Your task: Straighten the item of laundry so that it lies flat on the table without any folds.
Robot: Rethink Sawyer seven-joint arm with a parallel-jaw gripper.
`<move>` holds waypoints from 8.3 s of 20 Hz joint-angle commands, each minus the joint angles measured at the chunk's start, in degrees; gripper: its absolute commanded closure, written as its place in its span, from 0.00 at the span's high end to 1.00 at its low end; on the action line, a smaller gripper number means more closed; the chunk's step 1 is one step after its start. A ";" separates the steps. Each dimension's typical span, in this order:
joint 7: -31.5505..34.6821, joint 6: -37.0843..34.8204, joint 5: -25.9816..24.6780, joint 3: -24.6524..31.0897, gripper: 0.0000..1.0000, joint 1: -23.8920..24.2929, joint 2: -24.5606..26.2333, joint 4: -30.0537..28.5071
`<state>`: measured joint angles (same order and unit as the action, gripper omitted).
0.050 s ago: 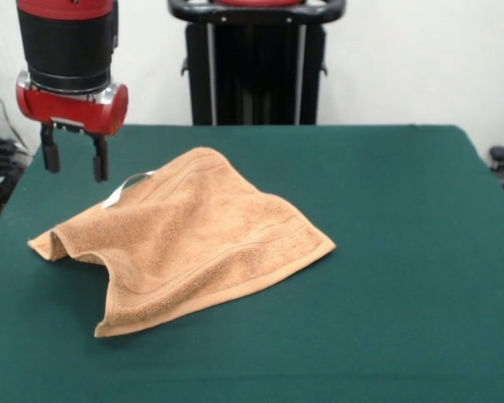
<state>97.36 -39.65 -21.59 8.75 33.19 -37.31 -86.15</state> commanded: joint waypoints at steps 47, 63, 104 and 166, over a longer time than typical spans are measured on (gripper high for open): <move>-1.35 3.09 -1.72 5.19 1.00 -2.32 6.25 -4.49; -3.16 4.40 -1.30 6.70 1.00 0.32 6.34 -5.65; -2.40 3.08 -1.83 5.77 1.00 1.75 1.62 -10.36; -0.57 11.88 -3.72 6.56 0.00 0.38 8.42 -8.80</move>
<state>97.36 -30.86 -22.19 10.16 36.39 -34.74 -90.45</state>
